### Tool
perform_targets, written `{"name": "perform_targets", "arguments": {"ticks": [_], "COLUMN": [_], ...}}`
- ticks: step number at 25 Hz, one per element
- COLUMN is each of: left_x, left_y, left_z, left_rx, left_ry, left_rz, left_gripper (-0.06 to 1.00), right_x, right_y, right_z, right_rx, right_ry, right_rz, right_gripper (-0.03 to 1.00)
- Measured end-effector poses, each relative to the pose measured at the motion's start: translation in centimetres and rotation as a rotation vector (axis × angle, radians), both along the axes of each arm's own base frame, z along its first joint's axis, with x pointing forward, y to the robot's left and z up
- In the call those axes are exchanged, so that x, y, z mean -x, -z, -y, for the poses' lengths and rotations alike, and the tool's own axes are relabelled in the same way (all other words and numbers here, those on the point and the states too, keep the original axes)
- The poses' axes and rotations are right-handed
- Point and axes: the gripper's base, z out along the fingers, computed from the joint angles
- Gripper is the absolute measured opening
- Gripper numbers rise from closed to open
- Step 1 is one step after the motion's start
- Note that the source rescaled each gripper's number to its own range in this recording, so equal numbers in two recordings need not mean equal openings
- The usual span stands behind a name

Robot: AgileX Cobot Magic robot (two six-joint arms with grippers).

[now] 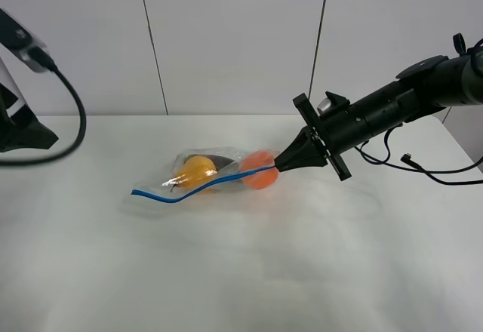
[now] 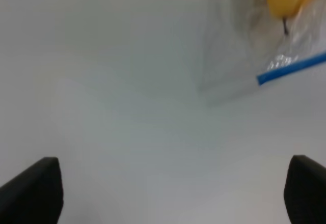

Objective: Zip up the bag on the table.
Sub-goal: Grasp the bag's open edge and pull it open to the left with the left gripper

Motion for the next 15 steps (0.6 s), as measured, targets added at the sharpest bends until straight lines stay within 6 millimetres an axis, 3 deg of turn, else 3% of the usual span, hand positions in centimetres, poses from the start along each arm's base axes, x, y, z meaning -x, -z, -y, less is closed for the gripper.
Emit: {"name": "perform_targets", "arguments": {"ticks": [3, 6, 15], "left_x": [-1.0, -1.3, 0.7], "left_y": [1.2, 1.9, 3.0], "left_z": [1.7, 4.4, 13.4], "left_rx": [-0.083, -0.043, 0.023], "left_ry": [0.237, 0.389, 0.653], "left_rz": [-0.017, -0.018, 0.165], "left_gripper": [1.0, 1.0, 1.0], "right_x": [0.0, 0.0, -0.1], "right_y": [0.0, 0.0, -0.1], "right_z": [0.0, 0.0, 0.0], "right_rx": [0.0, 0.0, -0.008], "right_ry": [0.0, -0.001, 0.005], "right_rz": [0.0, 0.004, 0.003], "right_gripper": [0.0, 0.0, 0.0]}}
